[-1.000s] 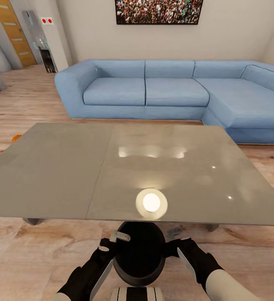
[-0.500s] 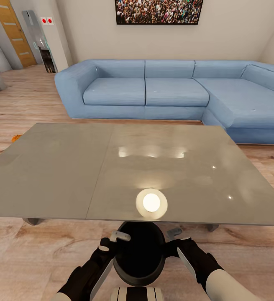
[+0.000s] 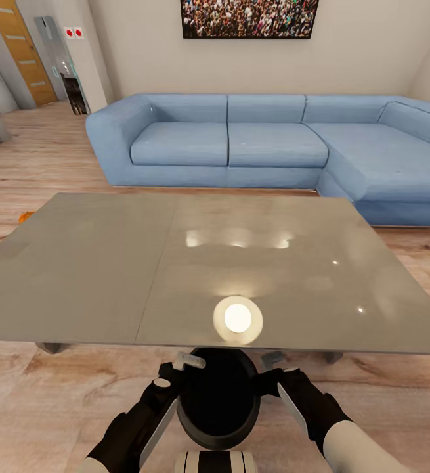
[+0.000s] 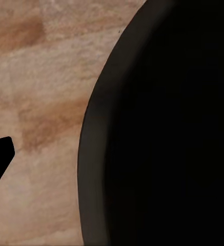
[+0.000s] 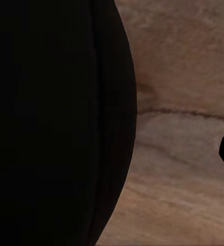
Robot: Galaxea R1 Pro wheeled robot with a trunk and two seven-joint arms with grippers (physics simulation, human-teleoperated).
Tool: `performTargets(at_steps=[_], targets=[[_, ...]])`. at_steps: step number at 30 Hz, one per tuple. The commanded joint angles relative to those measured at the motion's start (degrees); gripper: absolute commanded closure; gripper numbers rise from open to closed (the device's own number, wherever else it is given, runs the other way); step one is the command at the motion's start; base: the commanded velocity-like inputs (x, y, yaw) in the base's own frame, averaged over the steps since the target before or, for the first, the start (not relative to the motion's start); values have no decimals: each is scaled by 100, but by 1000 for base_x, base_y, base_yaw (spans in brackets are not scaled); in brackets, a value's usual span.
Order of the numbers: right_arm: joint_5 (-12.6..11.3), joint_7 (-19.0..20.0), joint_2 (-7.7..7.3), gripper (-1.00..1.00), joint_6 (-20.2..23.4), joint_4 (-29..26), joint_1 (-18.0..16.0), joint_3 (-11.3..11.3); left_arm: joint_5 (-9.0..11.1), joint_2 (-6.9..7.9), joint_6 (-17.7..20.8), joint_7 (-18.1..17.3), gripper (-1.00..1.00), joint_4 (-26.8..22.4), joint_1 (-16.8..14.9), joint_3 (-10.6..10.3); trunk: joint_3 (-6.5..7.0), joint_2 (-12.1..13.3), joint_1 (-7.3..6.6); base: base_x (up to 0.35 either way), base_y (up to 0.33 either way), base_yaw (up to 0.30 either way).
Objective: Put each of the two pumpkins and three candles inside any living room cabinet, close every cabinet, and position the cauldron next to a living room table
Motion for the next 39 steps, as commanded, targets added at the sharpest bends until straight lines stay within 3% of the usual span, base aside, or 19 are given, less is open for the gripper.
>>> performTargets(at_steps=[1,19,23,27,33,37,39], targets=[[1,0,2,-100,0,-1,0,0,0,0,3,0,-100,0,-3,2,0,0,0,-78,0,0],[-3,33,-15,-100,-7,-8,0,-16,9,9,-24,3,-100,-9,-1,9,0,0,0,-74,0,0],[-3,230,-23,-100,-8,-6,0,-21,15,17,-33,2,-100,-11,0,9,0,0,0,-47,0,0],[1,468,-29,-100,-14,-2,0,-297,34,65,-68,-11,-100,-88,0,10,0,0,0,-25,0,0],[2,498,-37,-100,-17,-5,0,-398,54,107,-78,-25,-100,-164,0,9,0,0,0,-2,0,0],[-1,501,-38,-100,-17,-55,0,-419,340,108,-86,-26,-100,-175,0,15,0,0,0,0,0,0],[-3,503,-39,-100,-17,-105,0,-421,607,122,-87,-26,-100,-176,0,20,0,0,0,0,0,0]])
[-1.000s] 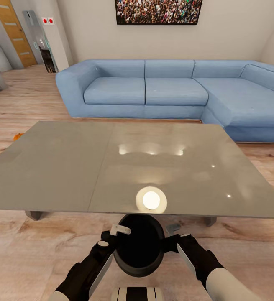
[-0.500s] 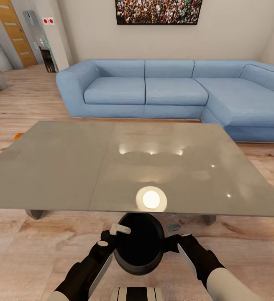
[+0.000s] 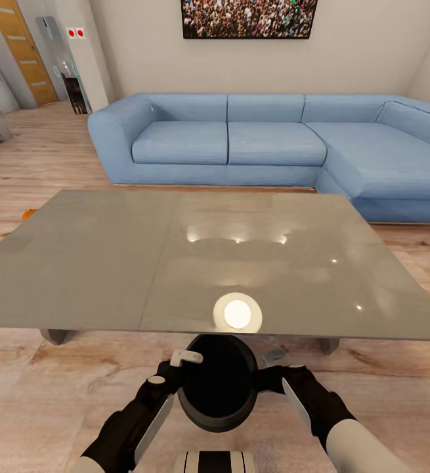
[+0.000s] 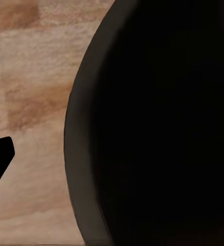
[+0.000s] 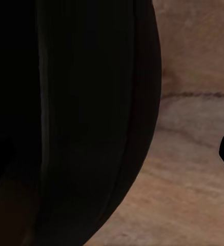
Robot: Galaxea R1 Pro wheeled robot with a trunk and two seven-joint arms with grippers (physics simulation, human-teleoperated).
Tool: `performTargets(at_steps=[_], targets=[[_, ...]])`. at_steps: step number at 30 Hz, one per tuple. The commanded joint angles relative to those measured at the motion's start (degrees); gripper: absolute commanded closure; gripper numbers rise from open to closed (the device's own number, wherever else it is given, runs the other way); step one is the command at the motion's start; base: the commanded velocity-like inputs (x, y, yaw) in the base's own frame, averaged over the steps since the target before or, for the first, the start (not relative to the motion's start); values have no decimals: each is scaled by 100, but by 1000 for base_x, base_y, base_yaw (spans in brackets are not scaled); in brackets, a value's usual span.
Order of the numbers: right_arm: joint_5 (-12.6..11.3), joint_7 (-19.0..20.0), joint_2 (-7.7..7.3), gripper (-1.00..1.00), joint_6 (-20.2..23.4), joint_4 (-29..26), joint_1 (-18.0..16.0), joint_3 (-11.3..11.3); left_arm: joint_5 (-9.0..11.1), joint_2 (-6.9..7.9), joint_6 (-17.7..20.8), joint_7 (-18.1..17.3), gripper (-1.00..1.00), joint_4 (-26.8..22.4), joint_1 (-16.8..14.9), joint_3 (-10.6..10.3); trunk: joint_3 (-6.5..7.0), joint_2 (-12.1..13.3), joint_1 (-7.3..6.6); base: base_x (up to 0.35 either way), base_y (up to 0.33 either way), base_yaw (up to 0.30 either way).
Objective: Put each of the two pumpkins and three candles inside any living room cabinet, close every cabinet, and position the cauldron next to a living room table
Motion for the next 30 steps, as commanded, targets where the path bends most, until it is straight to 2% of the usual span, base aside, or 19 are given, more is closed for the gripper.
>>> performTargets(at_steps=[1,3,7,10,30], targets=[[0,3,0,-100,0,-8,0,-2,55,4,0,0,-100,0,0,2,0,0,0,0,0,0],[0,39,-4,-100,0,-16,0,-46,111,7,0,0,-100,0,0,5,0,0,0,0,0,0],[4,267,-37,-100,3,-17,0,-298,151,13,0,-4,-100,0,0,17,0,0,0,0,0,0],[3,358,-61,-100,3,-13,0,-431,179,17,-8,-20,-100,7,0,115,0,0,0,0,0,0],[0,373,-79,-100,0,-3,0,-466,189,19,-9,-31,-100,0,0,156,0,0,0,0,0,0]])
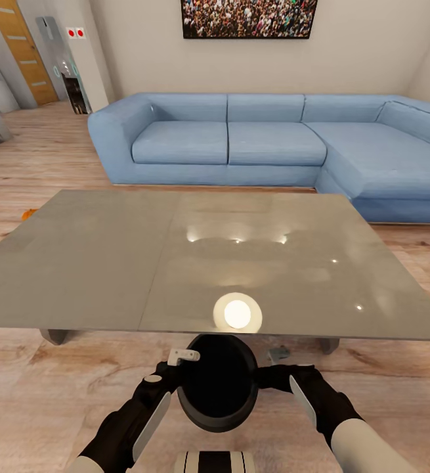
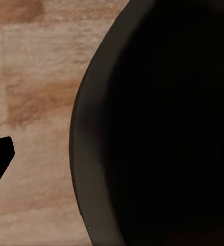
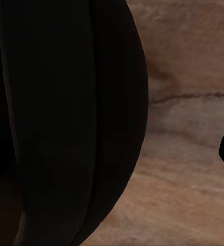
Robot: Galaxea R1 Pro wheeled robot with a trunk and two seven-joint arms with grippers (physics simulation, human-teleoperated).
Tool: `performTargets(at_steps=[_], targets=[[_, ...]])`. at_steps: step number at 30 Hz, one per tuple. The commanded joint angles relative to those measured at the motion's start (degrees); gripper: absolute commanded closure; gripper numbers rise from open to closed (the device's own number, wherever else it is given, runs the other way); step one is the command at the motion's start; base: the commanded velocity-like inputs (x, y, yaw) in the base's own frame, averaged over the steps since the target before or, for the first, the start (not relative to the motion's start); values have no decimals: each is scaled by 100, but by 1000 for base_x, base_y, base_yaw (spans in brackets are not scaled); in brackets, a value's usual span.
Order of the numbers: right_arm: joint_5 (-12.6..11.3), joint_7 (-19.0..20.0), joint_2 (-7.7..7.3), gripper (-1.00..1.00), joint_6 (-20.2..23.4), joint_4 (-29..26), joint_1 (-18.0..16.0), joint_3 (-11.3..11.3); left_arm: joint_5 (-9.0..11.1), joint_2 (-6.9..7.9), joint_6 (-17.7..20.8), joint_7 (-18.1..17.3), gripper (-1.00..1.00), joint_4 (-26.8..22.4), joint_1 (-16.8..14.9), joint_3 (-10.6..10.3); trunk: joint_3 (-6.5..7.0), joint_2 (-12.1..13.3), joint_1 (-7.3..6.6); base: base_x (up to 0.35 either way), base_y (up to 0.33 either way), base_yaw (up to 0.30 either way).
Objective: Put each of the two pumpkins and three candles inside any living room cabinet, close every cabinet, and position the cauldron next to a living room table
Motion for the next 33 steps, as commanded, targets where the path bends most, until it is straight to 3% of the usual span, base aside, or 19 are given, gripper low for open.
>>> performTargets(at_steps=[1,11,14,30,33], targets=[[0,1,0,-100,0,0,0,-2,2,-2,0,-2,-100,0,0,0,0,0,0,0,0,0],[0,20,0,-100,0,0,0,-26,548,-9,0,-127,-100,3,0,-8,0,0,0,0,0,0],[0,21,0,-100,0,0,0,-26,655,-6,2,-463,-100,0,0,-6,0,0,0,0,0,0],[0,36,-6,-100,0,-8,0,-26,668,3,5,-543,-100,-26,0,0,0,0,0,-188,0,0],[0,188,-11,-100,0,-9,0,-31,668,8,7,-541,-100,-60,0,0,0,0,0,-43,0,0]])
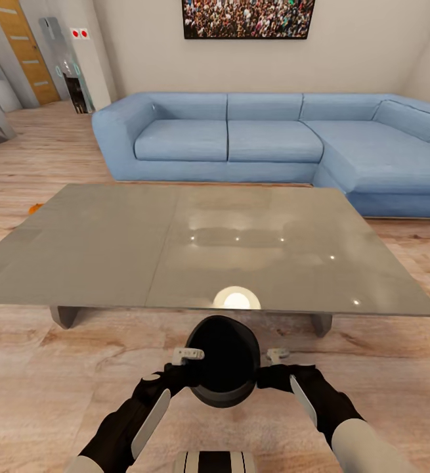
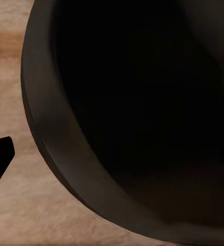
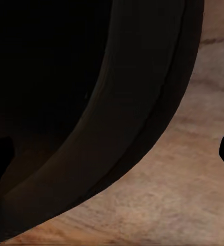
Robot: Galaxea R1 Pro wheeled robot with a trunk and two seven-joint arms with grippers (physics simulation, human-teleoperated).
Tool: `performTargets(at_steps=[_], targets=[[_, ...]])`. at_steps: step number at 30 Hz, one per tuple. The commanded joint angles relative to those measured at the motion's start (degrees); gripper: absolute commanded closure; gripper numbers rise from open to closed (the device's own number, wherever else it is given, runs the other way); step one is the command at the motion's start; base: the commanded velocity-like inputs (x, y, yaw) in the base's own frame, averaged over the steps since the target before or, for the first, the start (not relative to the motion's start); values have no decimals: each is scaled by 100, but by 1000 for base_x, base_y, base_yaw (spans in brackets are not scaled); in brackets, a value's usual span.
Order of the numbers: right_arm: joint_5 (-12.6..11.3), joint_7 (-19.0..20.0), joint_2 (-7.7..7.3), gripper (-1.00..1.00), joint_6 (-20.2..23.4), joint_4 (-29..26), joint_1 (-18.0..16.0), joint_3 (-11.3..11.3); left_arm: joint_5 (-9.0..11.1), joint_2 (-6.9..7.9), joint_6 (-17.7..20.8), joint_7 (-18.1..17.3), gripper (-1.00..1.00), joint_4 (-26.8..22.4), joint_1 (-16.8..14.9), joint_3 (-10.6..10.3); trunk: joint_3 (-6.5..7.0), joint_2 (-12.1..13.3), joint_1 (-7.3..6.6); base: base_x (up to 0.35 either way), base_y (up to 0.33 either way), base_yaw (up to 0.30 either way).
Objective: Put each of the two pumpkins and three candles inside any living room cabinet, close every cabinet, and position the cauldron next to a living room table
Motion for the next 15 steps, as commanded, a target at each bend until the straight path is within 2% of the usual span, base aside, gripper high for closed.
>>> performTargets(at_steps=[1,7,12,15], targets=[[5,80,-11,-100,0,1,1,-4,0,1,-1,0,-100,-4,0,0,0,0,0,-15,0,0],[5,411,-83,-100,0,1,1,-133,0,1,0,-5,-100,-11,0,0,0,0,0,-5,0,0],[5,662,-113,-100,0,1,1,-156,2,16,-6,-14,-100,-64,2,0,0,0,0,0,0,0],[5,933,-159,-100,0,1,1,-187,49,134,-2,-28,-100,-211,6,-6,0,0,0,0,0,0]])
